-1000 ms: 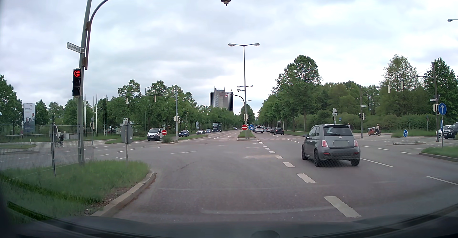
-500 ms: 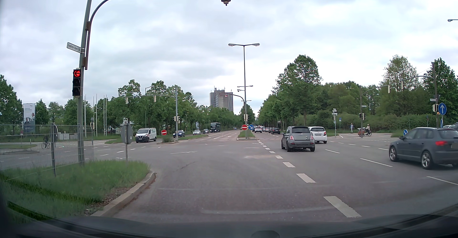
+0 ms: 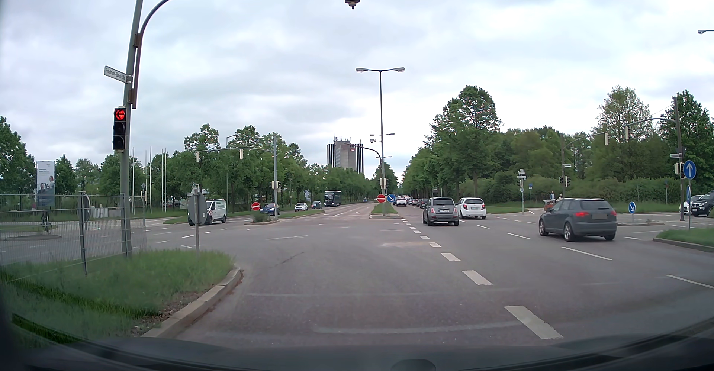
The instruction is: Follow the waypoints while adhering to traffic rules and regulations
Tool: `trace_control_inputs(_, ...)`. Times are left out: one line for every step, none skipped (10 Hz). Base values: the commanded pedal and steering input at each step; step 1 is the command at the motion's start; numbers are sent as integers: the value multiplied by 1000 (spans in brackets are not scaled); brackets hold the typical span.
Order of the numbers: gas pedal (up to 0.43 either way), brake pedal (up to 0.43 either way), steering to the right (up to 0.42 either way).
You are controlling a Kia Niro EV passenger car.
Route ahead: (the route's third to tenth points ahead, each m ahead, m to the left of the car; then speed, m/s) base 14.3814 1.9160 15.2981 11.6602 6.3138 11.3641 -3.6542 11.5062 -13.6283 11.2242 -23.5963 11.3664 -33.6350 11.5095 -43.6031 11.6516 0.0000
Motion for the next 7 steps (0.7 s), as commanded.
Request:
trace_control_inputs(0, 262, -3)
trace_control_inputs(0, 262, -3)
trace_control_inputs(0, 262, -3)
trace_control_inputs(0, 262, -3)
trace_control_inputs(0, 262, -3)
trace_control_inputs(0, 262, -3)
trace_control_inputs(0, 262, -3)
